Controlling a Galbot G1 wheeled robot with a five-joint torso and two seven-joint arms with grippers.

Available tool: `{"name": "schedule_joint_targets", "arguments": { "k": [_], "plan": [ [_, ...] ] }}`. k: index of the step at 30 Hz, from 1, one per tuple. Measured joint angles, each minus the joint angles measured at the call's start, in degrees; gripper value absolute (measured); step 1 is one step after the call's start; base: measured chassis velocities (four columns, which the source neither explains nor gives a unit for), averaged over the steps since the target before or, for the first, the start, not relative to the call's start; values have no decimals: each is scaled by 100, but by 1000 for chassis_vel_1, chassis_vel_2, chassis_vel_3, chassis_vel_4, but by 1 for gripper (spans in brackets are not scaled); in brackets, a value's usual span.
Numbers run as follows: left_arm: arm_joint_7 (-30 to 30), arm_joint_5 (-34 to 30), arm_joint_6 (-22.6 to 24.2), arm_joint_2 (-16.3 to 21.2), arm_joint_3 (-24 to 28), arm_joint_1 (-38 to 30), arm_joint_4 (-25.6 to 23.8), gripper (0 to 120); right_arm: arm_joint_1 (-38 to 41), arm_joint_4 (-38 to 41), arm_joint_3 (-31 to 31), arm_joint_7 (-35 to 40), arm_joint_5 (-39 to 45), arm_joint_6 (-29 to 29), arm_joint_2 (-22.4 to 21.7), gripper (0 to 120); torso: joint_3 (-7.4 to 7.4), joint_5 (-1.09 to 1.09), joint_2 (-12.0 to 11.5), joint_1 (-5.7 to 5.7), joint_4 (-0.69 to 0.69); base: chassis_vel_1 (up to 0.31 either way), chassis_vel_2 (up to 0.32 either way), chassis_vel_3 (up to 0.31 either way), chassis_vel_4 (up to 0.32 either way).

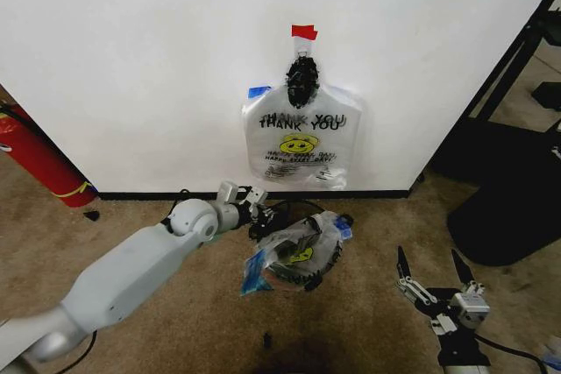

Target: Pick up the garbage bag from the wall and place it over the trash bin.

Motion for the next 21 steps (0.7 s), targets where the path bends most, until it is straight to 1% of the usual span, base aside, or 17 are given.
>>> {"name": "schedule_joint_targets", "arguments": {
  "k": [1, 2, 3, 4, 5, 6, 7, 8, 9, 10, 12, 13, 14, 15, 19, 21],
  "plan": [
    [-366, -160, 46, 2, -173, 162, -170, 3, 15, -30, -5, 4, -1, -35, -19, 100, 0, -1, 0, 0, 0, 0, 0, 0, 0],
    [-1063, -471, 108, 15, -462, 459, -466, 3, 36, -79, -28, 21, -3, -88, -50, 100, 0, -2, 0, 0, -2, 0, 0, 0, 0],
    [-1426, -648, 109, 37, -598, 624, -621, 3, 51, -108, -48, 30, -6, -116, -68, 100, 0, -1, 0, 0, -2, 0, 0, 0, 0],
    [-1426, -648, 109, 37, -598, 624, -621, 3, 51, -108, -48, 30, -6, -116, -68, 100, 0, -1, 0, 0, -2, 0, 0, 0, 0],
    [-1937, -928, 79, 80, -792, 882, -872, 3, 79, -151, -75, 44, -12, -152, -100, 100, 0, 0, 0, 0, 0, 0, 0, 0, 0],
    [-2778, -1261, -192, 145, -1034, 1366, -1360, 3, 162, -204, -140, 70, -37, -253, -159, 100, 0, -1, 0, 0, 0, 0, 0, 0, 0],
    [-3042, -1319, -329, 145, -1107, 1520, -1502, 3, 190, -209, -165, 80, -51, -289, -171, 100, 0, -2, 0, 0, 0, 0, 0, 0, 0],
    [-3519, -1398, -639, 98, -1299, 1852, -1776, 3, 244, -214, -215, 99, -87, -353, -192, 100, -1, 0, 0, 0, -1, 0, 0, 0, 0],
    [-3715, -1409, -829, 61, -1364, 1992, -1884, 3, 270, -218, -237, 106, -108, -380, -205, 100, -1, 1, 0, 0, 0, 0, 0, 0, 0],
    [-3715, -1409, -829, 61, -1364, 1992, -1884, 3, 270, -218, -237, 106, -108, -380, -205, 100, -1, 1, 0, 0, 0, 0, 0, 0, 0],
    [-4000, -1396, -1226, -40, -1457, 2276, -2074, 3, 325, -223, -289, 117, -145, -435, -246, 100, -1, 0, 0, 0, 0, 0, 0, 0, 0],
    [-4132, -1313, -1505, -126, -1469, 2442, -2162, 3, 362, -223, -317, 126, -154, -471, -281, 100, -1, 0, 0, 0, 0, 0, 0, 0, 0],
    [-4195, -1245, -1644, -187, -1469, 2517, -2189, 3, 377, -223, -328, 130, -157, -486, -296, 100, -1, 0, 0, 0, 0, 0, 0, 0, 0],
    [-4333, -1099, -1884, -320, -1460, 2621, -2212, 3, 405, -223, -351, 135, -161, -513, -328, 100, -1, -2, 0, 0, -1, 0, 0, 0, 0],
    [-4632, -951, -2206, -566, -1377, 2727, -2216, 3, 422, -240, -380, 135, -166, -532, -366, 100, -1, 0, 0, 0, -2, 0, 0, 0, 0],
    [-4711, -686, -2500, -762, -1276, 2863, -2169, 3, 413, -267, -398, 136, -159, -532, -376, 100, -1, 0, 0, 0, -2, 0, 0, 0, 0]
  ]
}}
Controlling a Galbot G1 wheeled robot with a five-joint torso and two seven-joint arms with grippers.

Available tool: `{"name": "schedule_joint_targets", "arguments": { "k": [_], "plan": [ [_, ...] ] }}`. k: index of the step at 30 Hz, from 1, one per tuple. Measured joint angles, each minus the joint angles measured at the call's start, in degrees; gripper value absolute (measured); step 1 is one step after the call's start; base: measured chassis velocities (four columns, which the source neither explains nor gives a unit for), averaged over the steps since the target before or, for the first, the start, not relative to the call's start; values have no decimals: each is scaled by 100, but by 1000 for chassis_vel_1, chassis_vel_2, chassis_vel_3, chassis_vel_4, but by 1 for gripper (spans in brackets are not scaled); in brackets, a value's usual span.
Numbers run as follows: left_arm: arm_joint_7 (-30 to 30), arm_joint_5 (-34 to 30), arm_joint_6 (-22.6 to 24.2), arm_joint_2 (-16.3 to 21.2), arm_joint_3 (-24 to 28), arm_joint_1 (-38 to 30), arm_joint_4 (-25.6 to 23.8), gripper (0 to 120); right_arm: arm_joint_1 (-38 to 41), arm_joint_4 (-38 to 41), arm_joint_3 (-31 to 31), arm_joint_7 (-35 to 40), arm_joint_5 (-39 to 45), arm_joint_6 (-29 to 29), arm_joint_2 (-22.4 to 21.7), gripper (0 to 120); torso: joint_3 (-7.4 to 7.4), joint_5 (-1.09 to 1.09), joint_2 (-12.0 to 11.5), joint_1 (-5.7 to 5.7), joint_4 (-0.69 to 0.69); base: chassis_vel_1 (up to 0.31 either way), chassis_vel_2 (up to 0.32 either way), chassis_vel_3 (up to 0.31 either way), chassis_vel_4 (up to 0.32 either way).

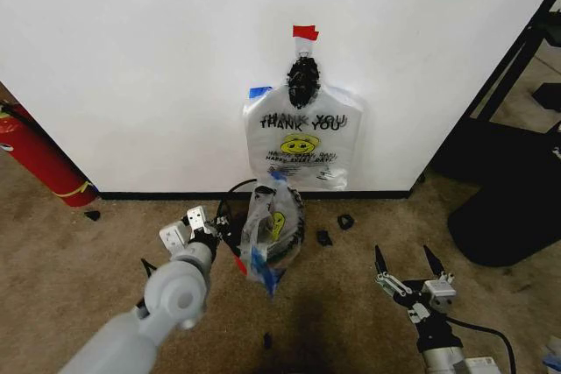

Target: Pick up the garbage bag from the wall and place it over the trash bin.

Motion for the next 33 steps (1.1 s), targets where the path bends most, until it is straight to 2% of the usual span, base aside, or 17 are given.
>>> {"name": "schedule_joint_targets", "arguments": {
  "k": [4, 9, 17, 31, 33],
  "plan": [
    [-4, 331, -239, -173, 87, 135, 130, 3, -34, -31, -6, 0, 5, 12, 8, 100, 0, 0, 0, 0, 1, 0, 0, 0, 0],
    [26, 431, -316, -295, 144, 239, 205, 3, -65, -39, -6, -2, 5, 29, 11, 100, 0, 0, 0, 0, 1, 0, 0, 0, 0],
    [451, 528, -507, -415, 314, 271, 333, 3, -81, -37, -7, -2, 1, 30, 13, 100, 1, -1, 0, 0, 1, 0, 0, 0, 0],
    [681, 688, -551, -513, 340, 516, 397, 3, -142, 37, 7, 1, 55, 6, -67, 100, 1, -1, 0, 0, 1, 0, 0, 0, 0],
    [702, 687, -550, -509, 337, 543, 381, 6, -147, 38, 7, 1, 59, 6, -67, 100, 1, 0, 0, 0, 1, 0, 0, 0, 0]
  ]
}}
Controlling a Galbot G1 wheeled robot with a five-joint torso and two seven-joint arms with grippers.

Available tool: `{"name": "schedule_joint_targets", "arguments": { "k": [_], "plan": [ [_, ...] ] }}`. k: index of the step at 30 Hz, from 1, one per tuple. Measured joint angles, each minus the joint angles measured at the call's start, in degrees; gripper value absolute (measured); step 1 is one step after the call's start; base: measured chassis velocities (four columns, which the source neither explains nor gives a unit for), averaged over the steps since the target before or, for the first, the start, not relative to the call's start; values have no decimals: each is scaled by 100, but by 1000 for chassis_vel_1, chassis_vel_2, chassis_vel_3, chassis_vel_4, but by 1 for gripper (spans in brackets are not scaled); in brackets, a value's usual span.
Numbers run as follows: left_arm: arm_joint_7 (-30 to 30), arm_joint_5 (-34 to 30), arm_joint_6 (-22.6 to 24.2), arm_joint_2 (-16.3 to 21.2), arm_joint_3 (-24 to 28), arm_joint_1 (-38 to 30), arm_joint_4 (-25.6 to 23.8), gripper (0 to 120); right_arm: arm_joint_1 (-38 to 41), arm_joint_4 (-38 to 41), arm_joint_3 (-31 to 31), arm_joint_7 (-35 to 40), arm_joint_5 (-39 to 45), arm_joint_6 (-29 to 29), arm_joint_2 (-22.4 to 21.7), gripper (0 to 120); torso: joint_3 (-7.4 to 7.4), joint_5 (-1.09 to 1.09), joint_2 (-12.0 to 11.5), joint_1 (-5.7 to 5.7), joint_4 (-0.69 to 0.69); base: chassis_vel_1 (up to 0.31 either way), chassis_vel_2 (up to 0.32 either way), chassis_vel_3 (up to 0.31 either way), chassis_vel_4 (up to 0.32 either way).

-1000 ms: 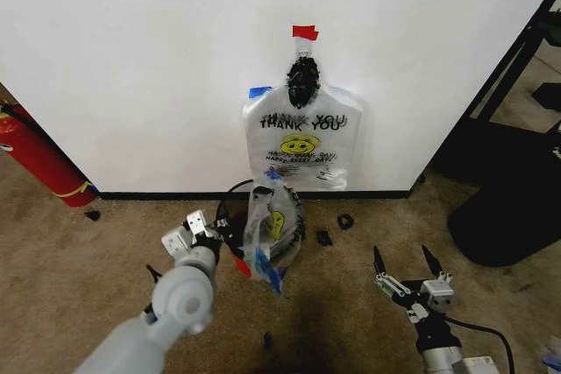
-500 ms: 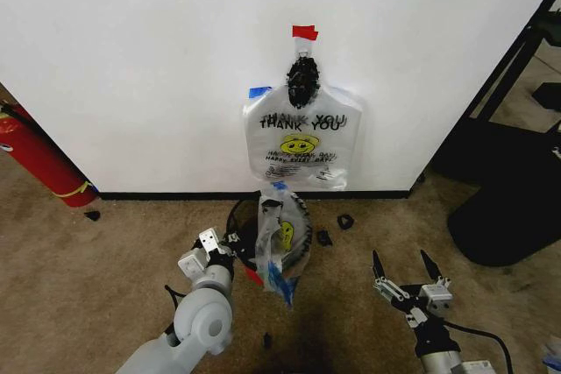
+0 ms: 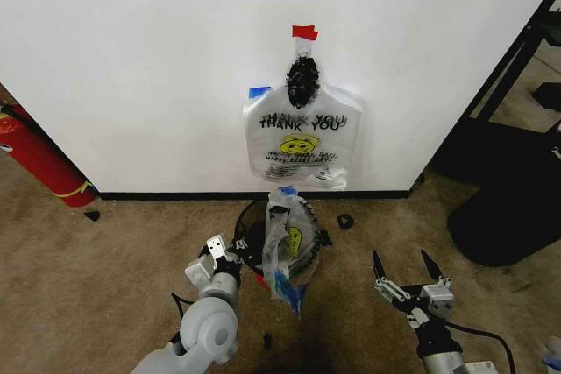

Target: Pick up the garbage bag from the wall and place it over the trash bin.

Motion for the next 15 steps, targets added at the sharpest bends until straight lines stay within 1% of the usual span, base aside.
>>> {"name": "schedule_joint_targets", "arguments": {
  "k": [3, 4, 6, 9, 10, 11, 14, 15],
  "plan": [
    [86, -7, -1, 45, -17, 41, -23, 18, 3, 16, 5, 9, 7, 0, -4, 100, 0, 0, 0, 0, -1, 0, 0, 0, 0],
    [86, -7, -1, 45, -17, 41, -23, 18, 3, 16, 5, 9, 7, 0, -4, 100, 0, 0, 0, 0, -1, 0, 0, 0, 0],
    [98, 5, -1, 73, -22, 87, -62, 27, 5, 32, 8, 18, 13, 0, -5, 100, 0, 0, 0, 0, 0, 0, 0, 0, 0],
    [102, 48, 0, 83, -32, 172, -114, 37, 0, 44, 9, 21, 13, 0, 2, 100, 0, 0, 0, 0, 0, 0, 0, 0, 0],
    [102, 64, 0, 84, -42, 197, -129, 42, -8, 54, 9, 21, 14, 0, 6, 100, 0, 0, 0, 0, 0, 0, 0, 0, 0],
    [102, 64, 0, 84, -42, 197, -129, 42, -8, 54, 9, 21, 14, 0, 6, 100, 0, 0, 0, 0, 0, 0, 0, 0, 0],
    [102, 112, 0, 128, -88, 249, -200, 52, -25, 78, 1, 21, 23, 0, 14, 100, 0, -1, 0, 0, -1, 0, 0, 0, 0],
    [108, 131, 0, 172, -131, 268, -261, 61, -27, 84, -5, 21, 34, -1, 15, 100, 0, -1, 0, 0, 0, 0, 0, 0, 0]
  ]
}}
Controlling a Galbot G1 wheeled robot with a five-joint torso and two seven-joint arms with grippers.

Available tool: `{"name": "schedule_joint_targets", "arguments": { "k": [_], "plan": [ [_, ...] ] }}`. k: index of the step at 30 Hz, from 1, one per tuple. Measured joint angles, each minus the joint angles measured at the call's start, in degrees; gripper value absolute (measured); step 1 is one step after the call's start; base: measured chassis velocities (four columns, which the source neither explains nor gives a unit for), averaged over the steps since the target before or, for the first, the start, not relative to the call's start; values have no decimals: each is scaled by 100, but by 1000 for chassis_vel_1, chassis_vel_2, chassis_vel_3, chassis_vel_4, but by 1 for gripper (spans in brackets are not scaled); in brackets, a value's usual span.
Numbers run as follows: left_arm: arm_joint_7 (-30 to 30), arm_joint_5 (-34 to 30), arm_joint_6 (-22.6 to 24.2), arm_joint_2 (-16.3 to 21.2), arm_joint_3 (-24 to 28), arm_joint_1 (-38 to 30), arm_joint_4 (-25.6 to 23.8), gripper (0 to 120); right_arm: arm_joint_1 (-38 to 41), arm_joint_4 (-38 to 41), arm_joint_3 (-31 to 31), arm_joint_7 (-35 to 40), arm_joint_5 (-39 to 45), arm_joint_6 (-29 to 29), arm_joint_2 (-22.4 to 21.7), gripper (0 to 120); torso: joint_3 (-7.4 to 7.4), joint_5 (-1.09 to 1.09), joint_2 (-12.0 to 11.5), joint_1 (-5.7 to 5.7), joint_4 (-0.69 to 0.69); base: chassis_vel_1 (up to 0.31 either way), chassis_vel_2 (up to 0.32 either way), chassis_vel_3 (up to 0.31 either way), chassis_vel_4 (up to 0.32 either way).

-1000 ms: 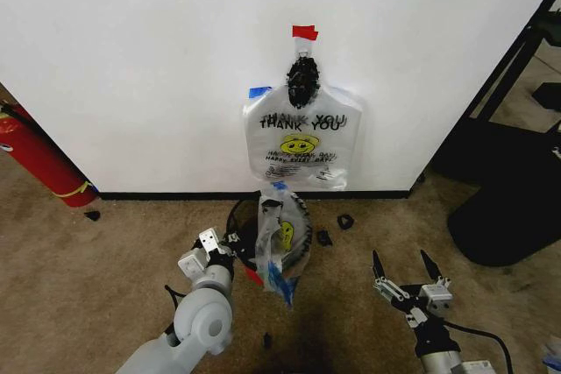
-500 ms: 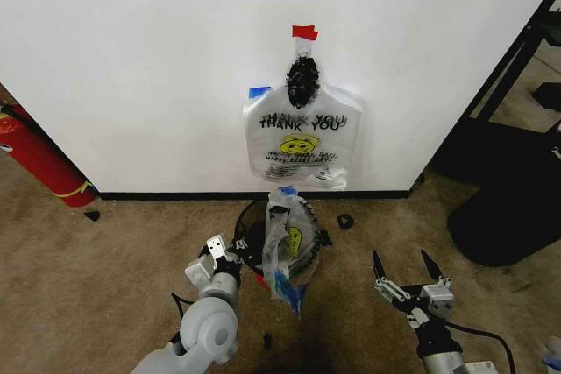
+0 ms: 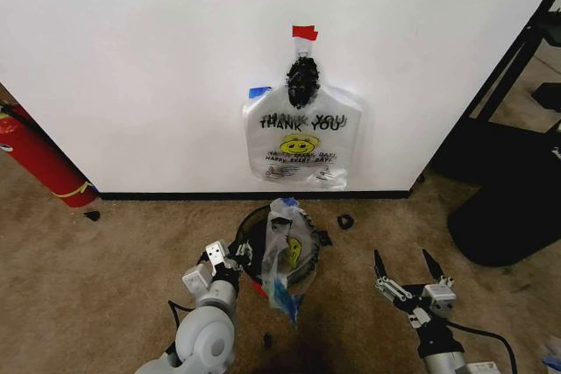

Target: Pick up the garbage bag from the wall and place it over the trash bin.

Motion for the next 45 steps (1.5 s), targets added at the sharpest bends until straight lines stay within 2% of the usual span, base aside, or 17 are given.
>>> {"name": "schedule_joint_targets", "arguments": {
  "k": [1, 5, 6, 8, 11, 14, 15, 16, 18, 20, 24, 28, 31, 33, 36, 40, 45],
  "plan": [
    [38, 48, -1, 80, -65, 19, -84, 66, 1, 9, -13, 7, 21, -19, -1, 100, 0, 0, 0, 0, 0, 0, 0, 0, 0],
    [197, 263, -106, 221, -152, 53, -191, 72, 2, 47, -35, 34, 92, -123, -9, 100, 0, 0, 0, 0, 0, 0, 0, 0, 0],
    [302, 410, -206, 292, -186, 74, -234, 76, -3, 75, -38, 42, 134, -184, -17, 100, 0, 0, 0, 0, 0, 0, 0, 0, 0],
    [571, 768, -396, 464, -268, 141, -338, 91, -23, 117, -39, 44, 213, -250, -53, 100, 0, 0, 0, 0, 0, 0, 0, 0, 0],
    [837, 1459, -584, 701, -401, 253, -567, 97, -9, 173, -63, 157, 452, -448, -199, 100, 0, 0, 0, 1, -1, 0, 0, 0, 0],
    [910, 2026, -582, 815, -437, 357, -779, 100, 165, 269, -144, 481, 725, -974, -431, 100, 0, 1, 0, 0, 0, 0, 0, 0, 0],
    [921, 2292, -564, 855, -416, 419, -839, 100, 327, 440, -227, 803, 1048, -1619, -622, 100, 0, 1, 0, 1, -1, 0, 0, 0, 0],
    [943, 2421, -574, 876, -397, 447, -852, 100, 396, 491, -254, 909, 1221, -1850, -705, 100, 0, 0, 0, 1, 0, 0, 0, 0, 0],
    [963, 2526, -585, 894, -386, 468, -863, 100, 469, 531, -278, 991, 1406, -2047, -795, 100, 0, 0, 0, 0, 1, 0, 0, 0, 0],
    [1033, 2778, -591, 974, -373, 507, -929, 100, 747, 570, -303, 1136, 1894, -2497, -1038, 100, 0, 0, 0, 1, 0, 0, 0, 0, 0],
    [1175, 2880, -556, 1190, -391, 534, -1120, 100, 1460, 400, -312, 1212, 2920, -3299, -1543, 100, 1, 1, 0, 0, 1, 0, 0, 0, 0],
    [1287, 2931, -387, 1393, -333, 458, -1197, 100, 1999, 15, -453, 1208, 3352, -3570, -1872, 100, 1, 0, 0, 1, -1, 0, 0, 0, 0],
    [1329, 2935, -313, 1468, -299, 420, -1223, 100, 2197, -82, -568, 1238, 3522, -3662, -1951, 100, 1, 1, 0, 1, 0, 0, 0, 0, 0],
    [1360, 2910, -237, 1540, -261, 388, -1258, 100, 2555, -214, -850, 1361, 3916, -3866, -2025, 100, 1, -1, 0, 1, -2, 0, 0, 0, 0],
    [1366, 2861, -157, 1552, -254, 374, -1274, 100, 3056, -314, -1284, 1733, 4317, -4211, -1968, 100, 1, 1, 0, 1, 2, 0, 0, 0, 0],
    [1368, 2841, -110, 1518, -252, 368, -1266, 100, 3396, -316, -1581, 2175, 4508, -4598, -1831, 100, 1, 0, 0, 1, 0, 0, 0, 0, 0],
    [1362, 2732, -50, 1520, -262, 353, -1240, 100, 3972, -383, -2134, 3215, 4680, -5258, -1383, 100, 1, -1, 0, 1, 0, 0, 0, 0, 0]
  ]
}}
